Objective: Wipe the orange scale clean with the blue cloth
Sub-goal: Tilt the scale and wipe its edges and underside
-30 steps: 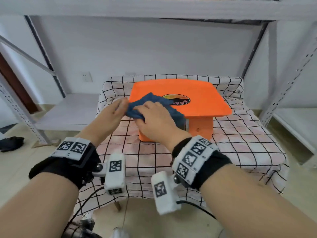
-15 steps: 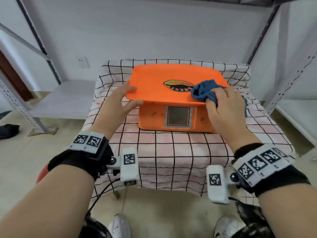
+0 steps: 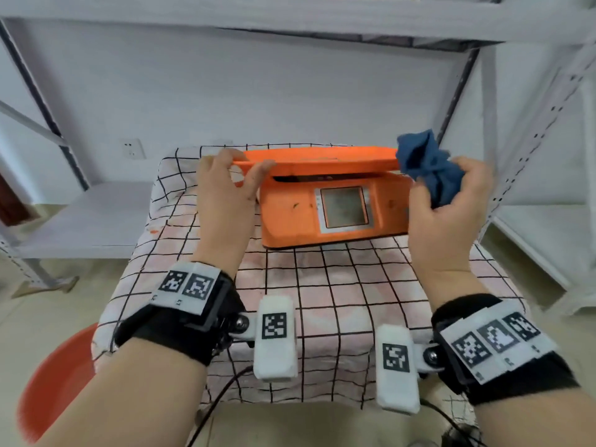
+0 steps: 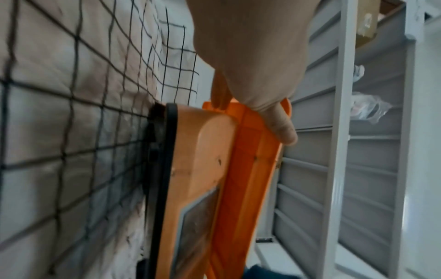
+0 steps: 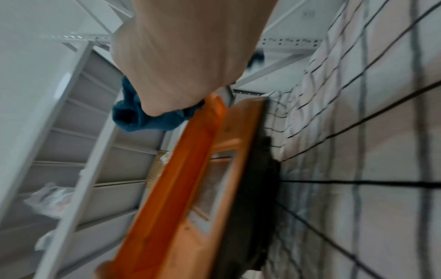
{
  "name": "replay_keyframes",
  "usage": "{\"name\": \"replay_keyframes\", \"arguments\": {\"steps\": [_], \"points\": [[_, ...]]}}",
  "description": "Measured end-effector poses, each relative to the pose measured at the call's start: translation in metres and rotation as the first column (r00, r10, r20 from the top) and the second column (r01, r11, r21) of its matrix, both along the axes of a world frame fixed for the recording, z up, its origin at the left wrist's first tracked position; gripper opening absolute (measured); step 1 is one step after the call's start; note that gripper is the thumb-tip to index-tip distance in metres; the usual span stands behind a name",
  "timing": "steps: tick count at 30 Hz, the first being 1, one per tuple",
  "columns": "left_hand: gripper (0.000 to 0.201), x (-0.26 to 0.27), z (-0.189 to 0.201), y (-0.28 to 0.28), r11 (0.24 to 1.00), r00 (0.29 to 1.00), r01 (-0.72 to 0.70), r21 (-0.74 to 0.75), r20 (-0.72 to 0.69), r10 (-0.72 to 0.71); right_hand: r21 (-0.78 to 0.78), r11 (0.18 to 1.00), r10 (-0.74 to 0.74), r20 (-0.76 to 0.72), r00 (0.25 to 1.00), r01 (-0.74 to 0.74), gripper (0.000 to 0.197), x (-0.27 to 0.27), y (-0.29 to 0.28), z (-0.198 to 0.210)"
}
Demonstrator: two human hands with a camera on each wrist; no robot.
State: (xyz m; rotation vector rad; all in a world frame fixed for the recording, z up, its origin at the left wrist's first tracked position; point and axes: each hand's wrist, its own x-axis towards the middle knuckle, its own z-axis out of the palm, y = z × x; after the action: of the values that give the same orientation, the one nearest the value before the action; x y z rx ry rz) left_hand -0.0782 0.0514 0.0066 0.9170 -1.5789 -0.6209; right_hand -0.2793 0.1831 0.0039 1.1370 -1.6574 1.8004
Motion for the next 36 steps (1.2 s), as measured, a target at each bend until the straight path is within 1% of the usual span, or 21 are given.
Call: {"name": "replay_keyframes", "arguments": {"steps": [4, 6, 8, 9, 11, 13, 14, 16, 17, 19, 20, 21, 23, 24, 25, 26, 27, 28, 31, 34, 36], "points": [[0.044, 0.001, -0.002, -0.008, 1.0, 1.0, -0.006, 0.015, -0.002, 0.006, 0.059, 0.997, -0.054, 0.19, 0.98, 0.043, 0.025, -0.022, 0.008, -0.015], [0.04, 0.0, -0.003, -0.006, 1.0, 1.0, -0.016, -0.02, 0.014, 0.016, 0.165, 0.986, -0.045, 0.202, 0.978, 0.011, 0.017, -0.025, 0.004, -0.021], [0.035, -0.002, -0.002, -0.004, 0.999, 0.999, -0.03, -0.037, 0.028, 0.031, 0.287, 0.956, 0.001, 0.215, 0.977, -0.064, 0.017, -0.021, -0.008, -0.026], [0.035, -0.001, -0.002, -0.004, 0.999, 0.999, -0.033, -0.024, 0.029, 0.034, 0.278, 0.952, 0.052, 0.27, 0.961, -0.13, 0.015, -0.015, -0.013, -0.028], [0.035, 0.0, -0.002, -0.004, 1.0, 1.0, -0.025, 0.017, -0.016, 0.025, 0.197, 0.948, 0.151, 0.413, 0.898, -0.25, 0.01, -0.01, -0.019, -0.03], [0.035, 0.001, -0.003, -0.001, 0.999, 0.998, -0.034, 0.02, -0.046, 0.035, 0.136, 0.935, 0.212, 0.522, 0.826, -0.326, 0.015, -0.01, -0.022, -0.031], [0.041, 0.002, -0.004, 0.0, 0.999, 0.997, -0.049, 0.018, -0.051, 0.05, 0.12, 0.93, 0.23, 0.545, 0.806, -0.347, 0.015, -0.011, -0.023, -0.032], [0.055, 0.004, -0.005, 0.003, 0.997, 0.995, -0.06, 0.057, -0.08, 0.064, 0.081, 0.937, 0.244, 0.546, 0.802, -0.34, 0.013, -0.007, -0.024, -0.031], [0.063, 0.006, -0.006, 0.003, 0.996, 0.991, -0.035, 0.088, -0.125, 0.045, 0.067, 0.944, 0.24, 0.537, 0.808, -0.324, 0.012, -0.005, -0.026, -0.029], [0.075, 0.01, -0.011, 0.004, 0.988, 0.977, 0.063, 0.144, -0.211, -0.031, 0.024, 0.953, 0.238, 0.559, 0.794, -0.303, 0.016, -0.003, -0.031, -0.027], [0.078, 0.012, -0.013, 0.006, 0.978, 0.973, 0.111, 0.176, -0.221, -0.071, 0.0, 0.954, 0.244, 0.582, 0.775, -0.3, 0.019, -0.004, -0.034, -0.025], [0.084, 0.013, -0.014, 0.009, 0.968, 0.979, 0.133, 0.213, -0.179, -0.095, -0.017, 0.955, 0.247, 0.594, 0.766, -0.295, 0.02, -0.003, -0.035, -0.022], [0.095, 0.014, -0.02, 0.013, 0.938, 0.994, 0.11, 0.329, -0.041, -0.102, -0.026, 0.961, 0.237, 0.592, 0.77, -0.276, 0.018, -0.004, -0.038, -0.017], [0.091, 0.014, -0.022, 0.014, 0.907, 0.995, 0.101, 0.409, -0.026, -0.098, -0.027, 0.964, 0.229, 0.592, 0.773, -0.264, 0.016, -0.004, -0.039, -0.016], [0.081, 0.014, -0.022, 0.016, 0.854, 0.991, 0.133, 0.502, -0.084, -0.106, -0.024, 0.968, 0.215, 0.592, 0.777, -0.25, 0.015, -0.003, -0.039, -0.015], [0.069, 0.013, -0.02, 0.017, 0.79, 0.974, 0.212, 0.575, -0.19, -0.123, -0.02, 0.971, 0.204, 0.59, 0.781, -0.239, 0.016, -0.002, -0.04, -0.015], [0.059, 0.012, -0.018, 0.019, 0.744, 0.95, 0.286, 0.604, -0.28, -0.138, -0.014, 0.973, 0.194, 0.587, 0.786, -0.231, 0.017, 0.0, -0.039, -0.015], [0.05, 0.011, -0.015, 0.022, 0.73, 0.939, 0.317, 0.605, -0.307, -0.154, -0.006, 0.975, 0.185, 0.581, 0.792, -0.223, 0.017, 0.001, -0.039, -0.015], [0.032, 0.01, -0.004, 0.03, 0.792, 0.951, 0.289, 0.537, -0.258, -0.172, 0.019, 0.982, 0.152, 0.522, 0.839, -0.189, 0.011, 0.003, -0.035, -0.013], [0.032, 0.007, 0.003, 0.032, 0.848, 0.968, 0.226, 0.48, -0.211, -0.138, 0.088, 0.984, 0.112, 0.383, 0.917, -0.157, 0.007, -0.001, -0.032, -0.008], [0.033, 0.004, 0.005, 0.033, 0.859, 0.973, 0.196, 0.473, -0.206, -0.109, 0.161, 0.974, 0.109, 0.28, 0.954, -0.158, 0.013, -0.001, -0.029, -0.007]]}}
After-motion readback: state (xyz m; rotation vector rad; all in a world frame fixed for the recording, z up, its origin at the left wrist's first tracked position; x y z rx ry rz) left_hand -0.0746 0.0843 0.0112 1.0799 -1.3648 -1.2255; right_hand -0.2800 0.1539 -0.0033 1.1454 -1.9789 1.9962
